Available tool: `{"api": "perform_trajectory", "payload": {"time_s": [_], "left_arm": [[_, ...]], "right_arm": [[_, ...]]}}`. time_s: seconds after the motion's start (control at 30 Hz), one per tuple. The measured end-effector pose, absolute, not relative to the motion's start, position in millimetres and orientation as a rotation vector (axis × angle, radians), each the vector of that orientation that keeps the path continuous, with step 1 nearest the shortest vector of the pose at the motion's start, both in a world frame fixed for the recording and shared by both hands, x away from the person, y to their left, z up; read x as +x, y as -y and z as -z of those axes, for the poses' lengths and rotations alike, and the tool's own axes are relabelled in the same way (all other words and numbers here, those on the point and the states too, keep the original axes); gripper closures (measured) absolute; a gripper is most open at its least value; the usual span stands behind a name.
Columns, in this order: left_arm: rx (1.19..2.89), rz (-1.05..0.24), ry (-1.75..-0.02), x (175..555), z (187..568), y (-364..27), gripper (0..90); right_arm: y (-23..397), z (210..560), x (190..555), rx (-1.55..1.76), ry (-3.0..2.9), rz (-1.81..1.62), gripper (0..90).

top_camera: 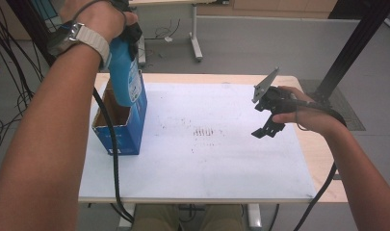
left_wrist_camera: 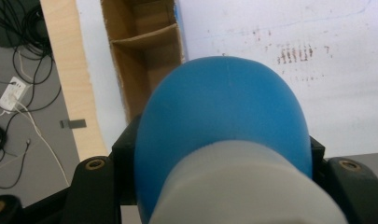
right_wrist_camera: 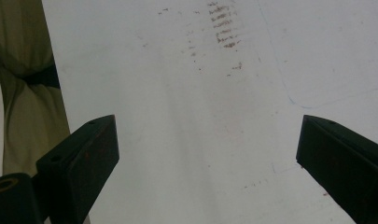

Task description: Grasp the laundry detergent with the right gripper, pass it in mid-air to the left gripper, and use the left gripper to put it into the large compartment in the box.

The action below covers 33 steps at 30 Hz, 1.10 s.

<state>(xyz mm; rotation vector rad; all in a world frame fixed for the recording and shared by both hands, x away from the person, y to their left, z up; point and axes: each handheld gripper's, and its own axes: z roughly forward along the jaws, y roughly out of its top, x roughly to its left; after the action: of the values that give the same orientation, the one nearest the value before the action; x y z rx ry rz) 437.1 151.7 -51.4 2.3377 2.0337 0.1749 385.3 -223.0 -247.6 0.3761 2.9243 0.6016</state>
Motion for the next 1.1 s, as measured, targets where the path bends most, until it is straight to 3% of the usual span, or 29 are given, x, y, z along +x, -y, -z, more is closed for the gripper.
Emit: {"api": "perform_trajectory", "payload": {"time_s": [1.1], "left_arm": [[2.26, -0.182, -2.098, 450, 73, -193, 39.2]], "right_arm": [[221, 254, 392, 0.416, -2.926, -0.605, 5.5]]}}
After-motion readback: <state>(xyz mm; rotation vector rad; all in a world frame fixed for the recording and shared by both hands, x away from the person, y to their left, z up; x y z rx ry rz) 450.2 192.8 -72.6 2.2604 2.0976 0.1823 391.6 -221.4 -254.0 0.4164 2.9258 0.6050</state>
